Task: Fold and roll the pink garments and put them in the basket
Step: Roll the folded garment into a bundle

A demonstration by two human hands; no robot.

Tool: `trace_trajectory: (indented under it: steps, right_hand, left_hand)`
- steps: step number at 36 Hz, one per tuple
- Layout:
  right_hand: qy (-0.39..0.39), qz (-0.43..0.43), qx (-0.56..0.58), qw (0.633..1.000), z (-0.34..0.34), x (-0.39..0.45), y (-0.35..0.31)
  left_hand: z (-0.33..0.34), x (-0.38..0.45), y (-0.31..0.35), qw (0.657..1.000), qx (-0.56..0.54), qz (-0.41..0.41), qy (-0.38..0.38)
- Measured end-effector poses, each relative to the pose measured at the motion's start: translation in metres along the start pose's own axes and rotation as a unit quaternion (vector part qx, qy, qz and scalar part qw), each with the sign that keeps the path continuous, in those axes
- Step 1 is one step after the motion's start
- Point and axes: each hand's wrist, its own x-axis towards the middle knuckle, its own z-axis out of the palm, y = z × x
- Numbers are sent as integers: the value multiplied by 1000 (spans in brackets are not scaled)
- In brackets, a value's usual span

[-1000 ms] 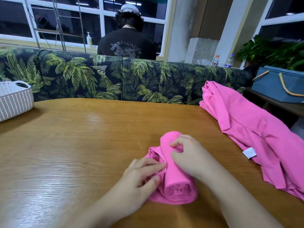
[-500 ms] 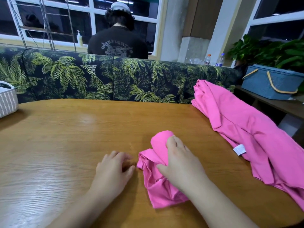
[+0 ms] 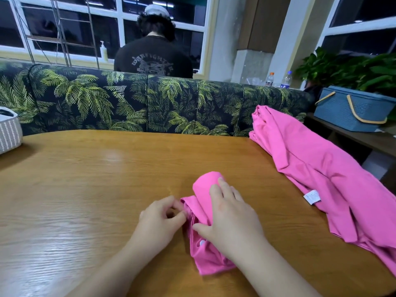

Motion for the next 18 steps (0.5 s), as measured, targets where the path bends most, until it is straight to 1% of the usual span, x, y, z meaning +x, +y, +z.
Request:
trace_trajectory:
  steps: [1,3,7,9,11,13,16,18]
  right_hand:
    - [2,-2,-3,1000,0,0,0]
    - [4,-6,-7,1000,1,0,-1]
    - [2,-10,-12,1000,3,0,0]
    - [6,-11,-13,1000,4,0,0]
    - [7,-10,-13,1000,4,-1,0]
    - [2,-5,-12,1000,4,-1,1]
    - [-10,5,-2,1000,3,-2,3]
    - [-14,5,-5,1000,2,-2,4]
  left_hand:
    - [0,1,0,997,-77,6,-13]
    - [-1,2,-1,986,-163,21,-26]
    - [-2,1,-2,974,-215,11,-65]
    - [0,1,-1,974,-210,-5,-83]
    - [3,0,-2,978,-195,-23,-76]
    - [4,-1,-2,980,-186,-38,-50]
    - [0,-2,-6,987,-150,-58,22]
    - [-7,-2,-9,991,-110,-61,36]
